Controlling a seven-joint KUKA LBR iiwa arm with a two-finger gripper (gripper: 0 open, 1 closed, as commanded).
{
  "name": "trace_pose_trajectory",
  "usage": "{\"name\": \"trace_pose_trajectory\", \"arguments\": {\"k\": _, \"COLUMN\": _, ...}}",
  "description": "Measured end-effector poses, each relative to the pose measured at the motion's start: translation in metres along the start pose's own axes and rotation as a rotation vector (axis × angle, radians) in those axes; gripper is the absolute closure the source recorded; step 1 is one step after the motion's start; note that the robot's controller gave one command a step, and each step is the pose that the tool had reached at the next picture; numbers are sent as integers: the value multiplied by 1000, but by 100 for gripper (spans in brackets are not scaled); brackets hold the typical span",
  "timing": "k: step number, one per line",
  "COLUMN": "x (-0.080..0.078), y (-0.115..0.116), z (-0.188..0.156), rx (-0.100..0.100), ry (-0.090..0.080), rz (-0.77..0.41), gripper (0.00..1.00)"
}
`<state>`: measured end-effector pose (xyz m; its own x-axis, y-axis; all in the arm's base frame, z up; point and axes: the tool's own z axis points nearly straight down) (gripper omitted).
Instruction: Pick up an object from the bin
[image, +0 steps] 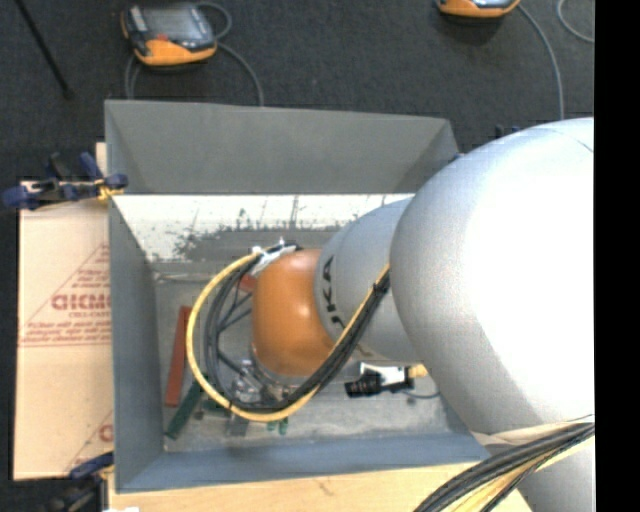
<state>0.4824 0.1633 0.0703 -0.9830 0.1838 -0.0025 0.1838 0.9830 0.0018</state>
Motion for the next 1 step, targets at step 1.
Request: {"name": "trace_pose_trajectory", "arguments": {"k": 1, "x": -1, "y": -1, "z": -50, "rx": 4, "ry": 9, "rz": -26, "gripper": 100}}
